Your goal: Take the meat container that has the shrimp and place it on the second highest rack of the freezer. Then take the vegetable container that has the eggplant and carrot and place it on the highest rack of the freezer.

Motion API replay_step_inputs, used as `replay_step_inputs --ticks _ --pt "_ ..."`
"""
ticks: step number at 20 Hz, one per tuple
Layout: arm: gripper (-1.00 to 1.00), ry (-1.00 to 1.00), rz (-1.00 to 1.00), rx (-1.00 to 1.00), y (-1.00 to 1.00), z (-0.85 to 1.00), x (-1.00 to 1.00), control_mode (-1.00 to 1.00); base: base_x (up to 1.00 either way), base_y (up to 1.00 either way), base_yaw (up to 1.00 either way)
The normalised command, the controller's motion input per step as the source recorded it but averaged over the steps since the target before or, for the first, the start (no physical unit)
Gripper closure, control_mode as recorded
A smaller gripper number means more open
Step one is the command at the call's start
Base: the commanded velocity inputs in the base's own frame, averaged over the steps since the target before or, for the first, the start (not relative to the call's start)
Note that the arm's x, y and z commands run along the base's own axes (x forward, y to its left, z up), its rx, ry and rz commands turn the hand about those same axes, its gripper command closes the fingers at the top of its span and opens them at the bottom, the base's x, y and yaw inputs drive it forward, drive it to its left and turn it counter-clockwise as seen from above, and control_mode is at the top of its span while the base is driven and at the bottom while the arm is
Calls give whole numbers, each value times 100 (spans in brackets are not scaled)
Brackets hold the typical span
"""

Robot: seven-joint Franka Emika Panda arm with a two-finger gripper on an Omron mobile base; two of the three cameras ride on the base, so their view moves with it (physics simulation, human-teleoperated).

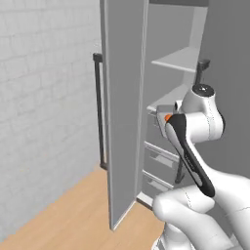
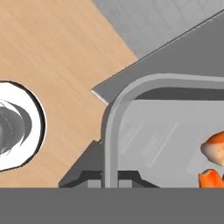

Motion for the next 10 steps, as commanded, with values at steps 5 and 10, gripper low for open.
replay_step_inputs --ticks 5,10 --pt "100 0 0 0 0 0 0 100 44 63 -53" --pt "100 0 0 0 0 0 0 100 3 59 -48"
